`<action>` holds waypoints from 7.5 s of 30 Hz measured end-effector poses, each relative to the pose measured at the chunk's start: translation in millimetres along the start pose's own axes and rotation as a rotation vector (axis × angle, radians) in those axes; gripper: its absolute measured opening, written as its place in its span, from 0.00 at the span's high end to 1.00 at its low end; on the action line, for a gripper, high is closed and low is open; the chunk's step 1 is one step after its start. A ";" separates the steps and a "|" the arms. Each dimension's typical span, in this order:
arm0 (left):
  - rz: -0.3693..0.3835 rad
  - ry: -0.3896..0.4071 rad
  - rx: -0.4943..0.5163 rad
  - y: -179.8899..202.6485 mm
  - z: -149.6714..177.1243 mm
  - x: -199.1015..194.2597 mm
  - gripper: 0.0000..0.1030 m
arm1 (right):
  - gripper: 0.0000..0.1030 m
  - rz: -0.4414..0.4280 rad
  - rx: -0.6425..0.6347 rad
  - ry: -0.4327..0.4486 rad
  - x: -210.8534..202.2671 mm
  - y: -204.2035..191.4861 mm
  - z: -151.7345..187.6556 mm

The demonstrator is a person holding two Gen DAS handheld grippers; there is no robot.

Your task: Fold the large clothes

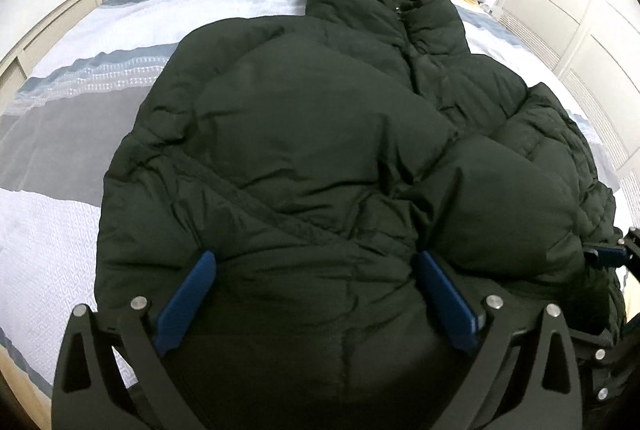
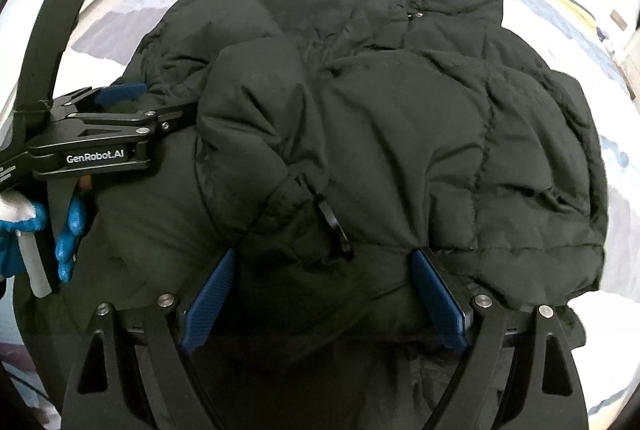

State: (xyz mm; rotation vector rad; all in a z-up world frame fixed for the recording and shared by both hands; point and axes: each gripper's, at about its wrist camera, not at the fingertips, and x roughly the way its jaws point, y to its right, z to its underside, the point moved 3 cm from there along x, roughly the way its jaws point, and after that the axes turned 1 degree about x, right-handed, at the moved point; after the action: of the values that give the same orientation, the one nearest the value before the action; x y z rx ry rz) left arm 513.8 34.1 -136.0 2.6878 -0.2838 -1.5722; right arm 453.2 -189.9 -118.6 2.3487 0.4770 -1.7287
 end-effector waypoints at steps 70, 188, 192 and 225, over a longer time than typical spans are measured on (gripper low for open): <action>0.284 0.097 -0.422 -75.9 -324.6 154.2 0.02 | 0.15 -0.197 0.472 0.339 69.8 276.7 -317.3; 0.165 -0.010 -0.096 62.8 -10.5 12.8 0.54 | 0.36 -0.096 0.102 0.101 41.7 83.3 -24.9; 0.195 -0.032 -0.097 60.1 -18.3 -6.5 0.54 | 0.35 -0.100 0.118 0.073 31.8 87.6 -29.1; 0.067 0.033 0.030 41.6 -105.2 21.9 0.41 | 0.28 -0.047 0.131 0.142 40.6 134.6 -139.4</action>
State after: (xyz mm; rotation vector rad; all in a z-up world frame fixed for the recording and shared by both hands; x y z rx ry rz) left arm 609.1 -18.6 -98.5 2.6926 -0.3954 -1.5169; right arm 637.4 -262.7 -120.2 2.5848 0.4569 -1.6673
